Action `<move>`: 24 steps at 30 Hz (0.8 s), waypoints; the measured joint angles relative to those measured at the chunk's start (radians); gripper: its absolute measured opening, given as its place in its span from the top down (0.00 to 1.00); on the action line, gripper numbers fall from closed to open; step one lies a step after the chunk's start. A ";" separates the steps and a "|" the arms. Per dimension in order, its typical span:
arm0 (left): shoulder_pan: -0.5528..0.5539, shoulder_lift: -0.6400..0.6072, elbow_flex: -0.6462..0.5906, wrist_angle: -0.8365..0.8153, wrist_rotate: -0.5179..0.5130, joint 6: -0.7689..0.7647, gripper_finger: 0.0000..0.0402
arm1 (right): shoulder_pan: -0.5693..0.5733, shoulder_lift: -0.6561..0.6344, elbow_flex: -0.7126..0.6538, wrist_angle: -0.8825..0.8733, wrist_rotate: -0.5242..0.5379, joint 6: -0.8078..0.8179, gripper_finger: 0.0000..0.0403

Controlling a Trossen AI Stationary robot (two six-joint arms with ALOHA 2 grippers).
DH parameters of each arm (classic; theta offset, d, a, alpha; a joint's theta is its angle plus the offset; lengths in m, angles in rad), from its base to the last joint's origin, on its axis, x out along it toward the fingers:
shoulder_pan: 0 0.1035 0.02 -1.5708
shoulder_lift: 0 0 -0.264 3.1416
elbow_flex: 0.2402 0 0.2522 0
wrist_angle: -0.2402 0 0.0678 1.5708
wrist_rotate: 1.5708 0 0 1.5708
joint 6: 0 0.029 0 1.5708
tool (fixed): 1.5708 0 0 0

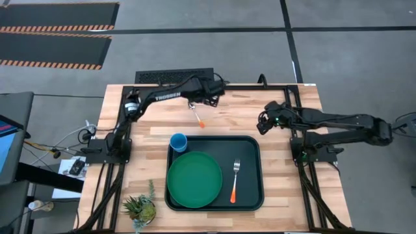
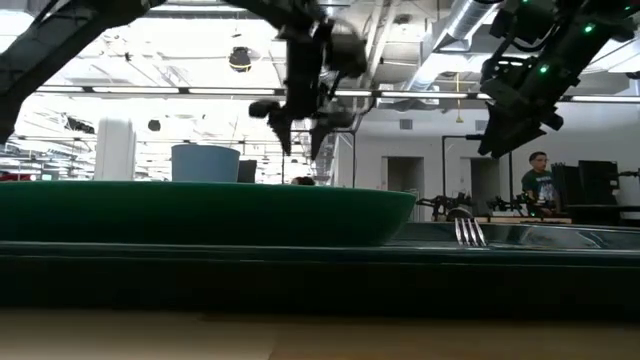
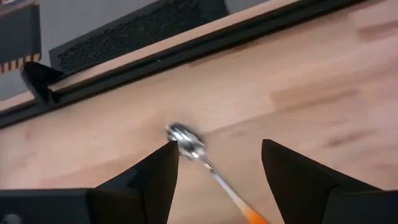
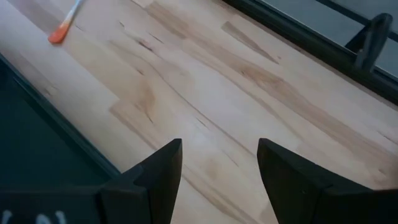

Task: Pick and place plate/cup/fork/spoon on tray
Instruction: Put the orange spoon on the black tray to the right of the orange fork

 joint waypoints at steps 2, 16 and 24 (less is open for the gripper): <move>0.038 0.002 -0.026 0.004 0.017 0.055 0.45 | 0.000 0.017 0.000 0.028 0.000 0.000 0.42; 0.238 0.000 -0.026 0.091 0.279 0.679 0.45 | 0.000 0.115 0.000 0.054 0.000 -0.004 0.42; 0.275 0.002 -0.106 0.166 0.444 0.774 0.45 | 0.000 0.130 0.000 0.060 0.001 -0.009 0.42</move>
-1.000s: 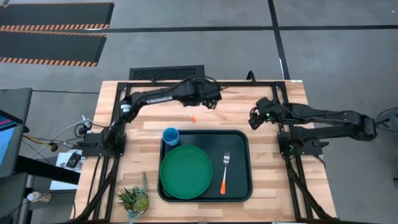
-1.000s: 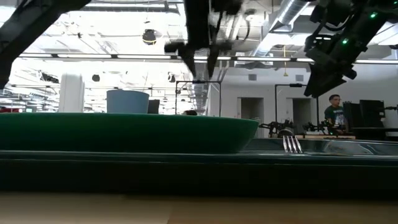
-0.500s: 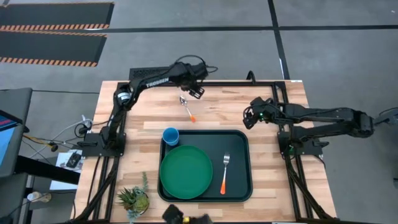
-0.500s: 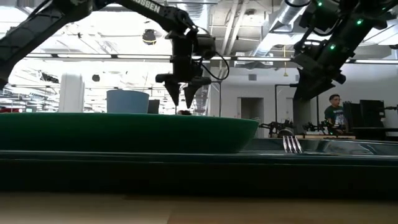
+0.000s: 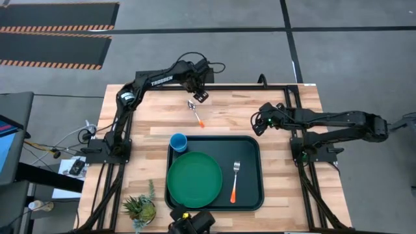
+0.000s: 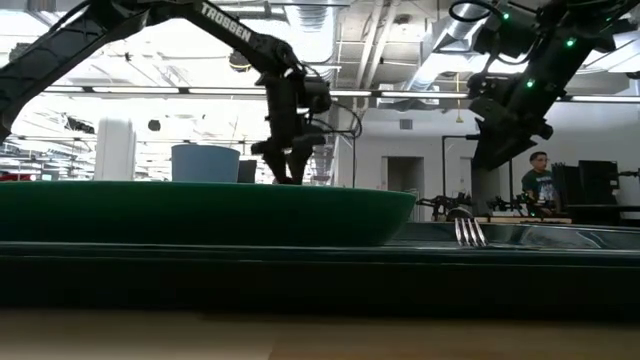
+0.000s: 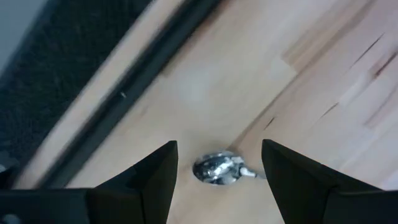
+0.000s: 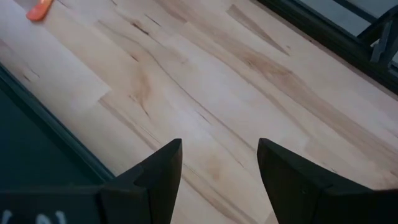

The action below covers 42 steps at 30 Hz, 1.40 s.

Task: Pick and place plate/cup/fork/spoon on tray
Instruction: Put the orange spoon on the black tray to the right of the orange fork

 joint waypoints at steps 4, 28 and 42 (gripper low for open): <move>0.006 -0.002 -0.103 0.080 0.001 0.010 0.45 | 0.000 -0.001 0.000 0.001 0.001 -0.025 0.42; 0.060 0.000 -0.233 0.164 0.077 0.035 0.63 | 0.000 -0.001 0.000 0.022 0.001 -0.044 0.42; 0.060 0.000 -0.233 0.142 0.118 0.078 0.55 | 0.000 -0.001 -0.001 0.022 0.001 -0.052 0.42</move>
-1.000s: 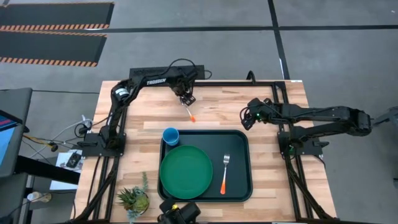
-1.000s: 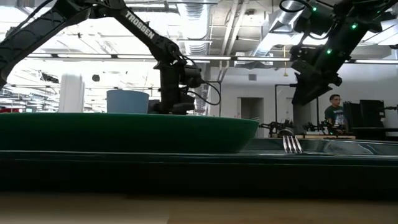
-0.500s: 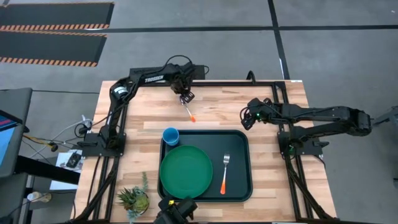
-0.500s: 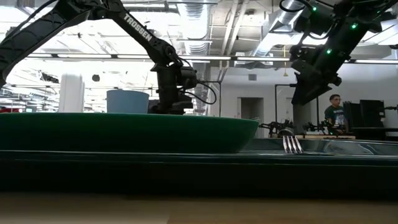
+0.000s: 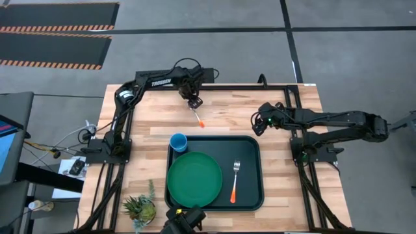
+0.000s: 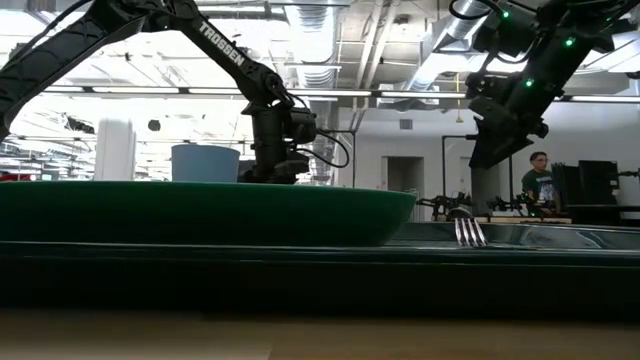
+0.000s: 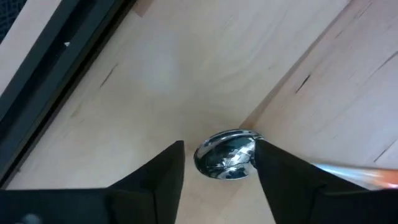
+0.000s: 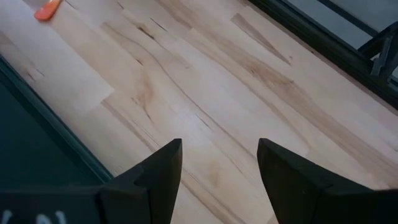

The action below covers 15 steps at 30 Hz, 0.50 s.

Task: Pick and place plate/cup/fork/spoon on tray
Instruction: Put the orange spoon on the black tray to the right of the orange fork

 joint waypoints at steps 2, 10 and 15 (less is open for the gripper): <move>0.000 0.000 0.000 0.000 0.000 0.008 0.51 | 0.000 0.000 0.000 0.000 0.000 0.000 0.42; 0.027 0.000 0.000 -0.017 0.067 0.023 0.49 | 0.000 0.000 0.000 0.000 0.000 0.000 0.42; 0.034 -0.001 0.000 -0.021 0.077 0.015 0.52 | 0.000 0.000 0.000 0.000 -0.001 0.000 0.42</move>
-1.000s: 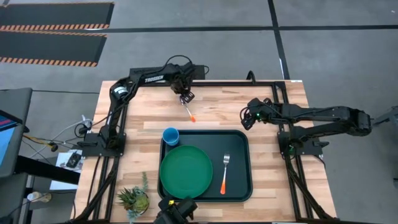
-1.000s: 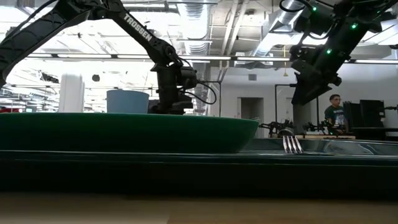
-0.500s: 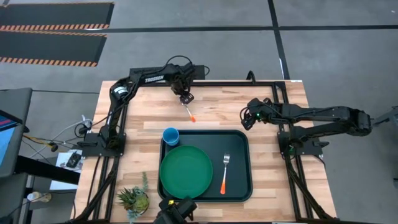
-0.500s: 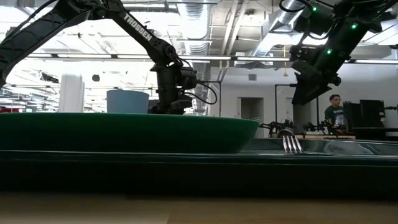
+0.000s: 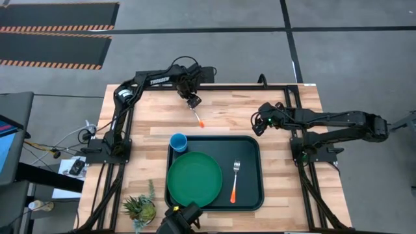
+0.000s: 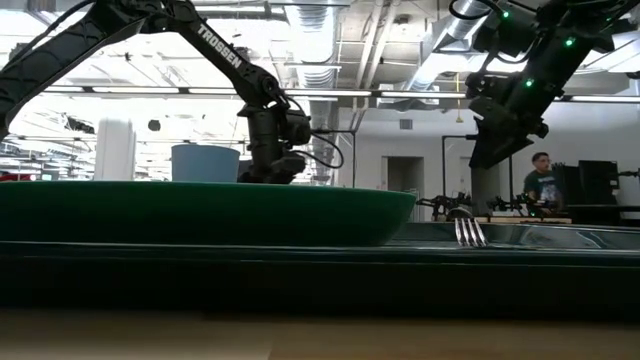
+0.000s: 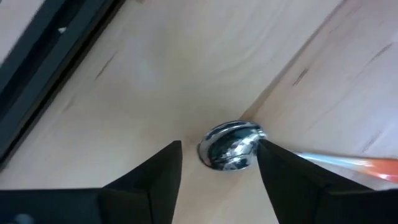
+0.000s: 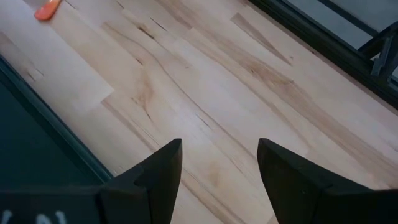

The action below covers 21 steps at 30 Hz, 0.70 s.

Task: Pick and place plate/cup/fork/spoon on tray
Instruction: Put the orange spoon on the black tray to the right of the orange fork

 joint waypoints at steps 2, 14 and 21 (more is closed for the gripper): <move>0.000 0.000 0.000 0.009 0.010 0.002 0.52 | 0.000 0.000 0.000 0.000 0.000 0.000 0.42; 0.002 -0.002 -0.053 0.043 0.035 -0.005 0.52 | 0.003 0.000 0.000 0.000 -0.002 0.000 0.42; -0.003 -0.002 -0.071 0.058 0.028 -0.007 0.52 | 0.003 0.000 0.000 0.000 -0.001 0.000 0.42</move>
